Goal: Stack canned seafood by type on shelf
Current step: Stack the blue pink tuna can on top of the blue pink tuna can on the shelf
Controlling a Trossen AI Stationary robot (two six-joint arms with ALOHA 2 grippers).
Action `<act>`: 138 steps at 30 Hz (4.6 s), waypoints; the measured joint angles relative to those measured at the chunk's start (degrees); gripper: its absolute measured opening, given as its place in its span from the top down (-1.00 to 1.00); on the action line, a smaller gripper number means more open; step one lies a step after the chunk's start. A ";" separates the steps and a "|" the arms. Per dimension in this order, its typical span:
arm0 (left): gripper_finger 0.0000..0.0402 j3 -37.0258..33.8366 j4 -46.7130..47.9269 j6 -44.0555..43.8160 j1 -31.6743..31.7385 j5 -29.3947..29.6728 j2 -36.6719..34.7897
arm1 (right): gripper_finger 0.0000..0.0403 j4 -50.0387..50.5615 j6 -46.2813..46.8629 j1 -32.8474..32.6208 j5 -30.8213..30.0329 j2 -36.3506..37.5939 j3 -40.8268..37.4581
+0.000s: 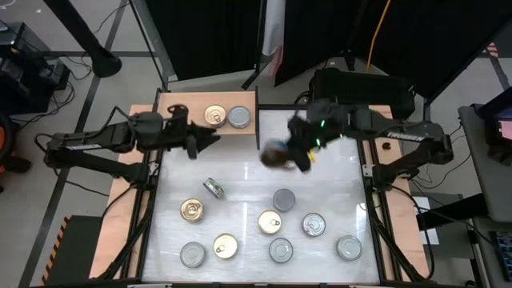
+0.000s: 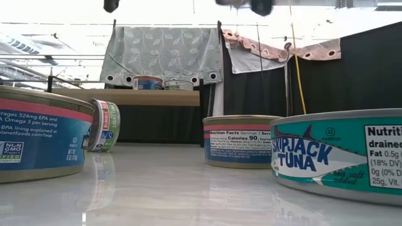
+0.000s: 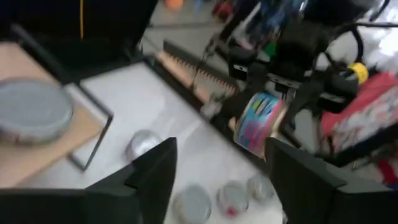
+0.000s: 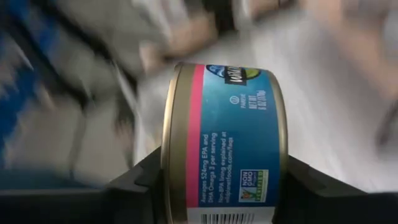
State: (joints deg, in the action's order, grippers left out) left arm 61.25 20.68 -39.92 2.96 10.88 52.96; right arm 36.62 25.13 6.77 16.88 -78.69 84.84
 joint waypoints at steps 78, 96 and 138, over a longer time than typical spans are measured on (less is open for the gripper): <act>0.02 10.05 4.44 -10.20 48.95 -39.21 9.39 | -0.69 -36.79 12.86 15.66 5.78 -11.48 9.72; 0.02 -2.88 10.75 -14.56 55.09 -43.03 9.67 | -0.69 -36.37 10.50 15.80 5.64 -11.42 9.72; -0.39 -3.41 12.67 -13.55 49.73 -40.71 11.99 | -0.69 -33.31 10.20 18.01 6.04 -11.42 9.70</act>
State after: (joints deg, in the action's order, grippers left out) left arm 57.84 33.35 -53.47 52.69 -29.83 64.95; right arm 3.31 35.33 24.77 22.92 -90.11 94.54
